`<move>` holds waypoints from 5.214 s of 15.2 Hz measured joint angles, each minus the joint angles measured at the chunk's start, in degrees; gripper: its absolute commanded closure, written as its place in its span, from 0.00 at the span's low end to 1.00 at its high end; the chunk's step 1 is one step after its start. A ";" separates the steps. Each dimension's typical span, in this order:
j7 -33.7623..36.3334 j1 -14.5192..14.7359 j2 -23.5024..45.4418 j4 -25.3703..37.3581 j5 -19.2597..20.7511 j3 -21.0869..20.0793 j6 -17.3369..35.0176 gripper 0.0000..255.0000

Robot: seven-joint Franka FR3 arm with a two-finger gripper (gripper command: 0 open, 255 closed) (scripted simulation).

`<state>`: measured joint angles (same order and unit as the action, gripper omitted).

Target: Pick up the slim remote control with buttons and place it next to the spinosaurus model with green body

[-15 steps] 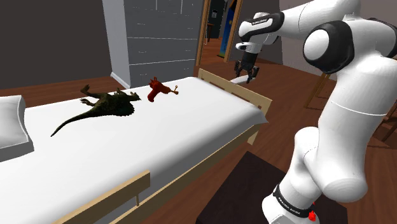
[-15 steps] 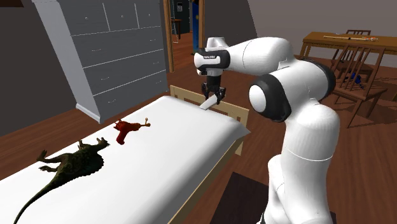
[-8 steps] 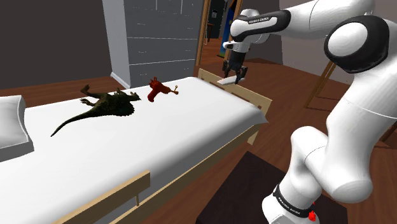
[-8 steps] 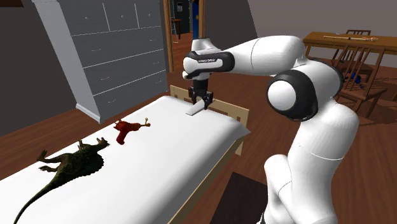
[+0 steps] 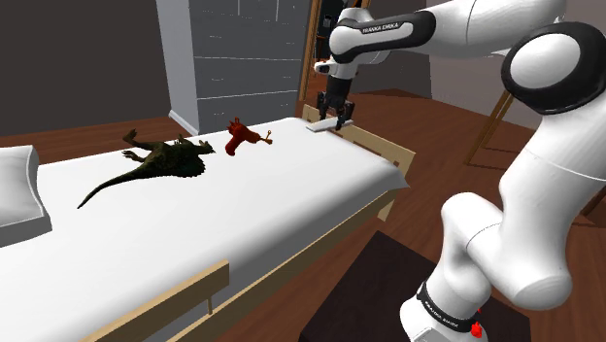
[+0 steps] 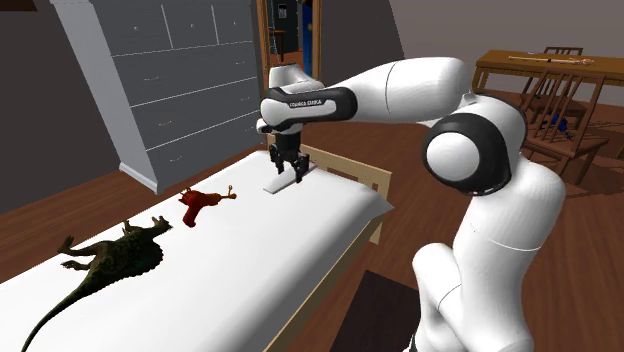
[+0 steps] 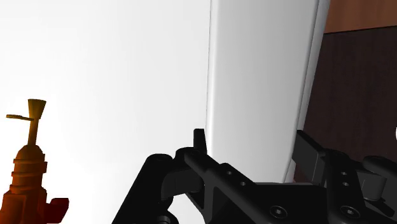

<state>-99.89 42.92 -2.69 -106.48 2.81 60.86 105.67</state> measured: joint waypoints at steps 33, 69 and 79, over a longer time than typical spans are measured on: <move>13.30 5.15 24.52 13.95 -19.41 -11.54 1.16 1.00; 9.32 3.34 31.26 3.66 -25.82 -15.48 16.28 0.00; 11.26 4.71 27.82 6.59 -22.68 -13.40 10.78 0.00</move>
<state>-88.64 47.63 25.13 -99.89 -19.87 47.46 116.45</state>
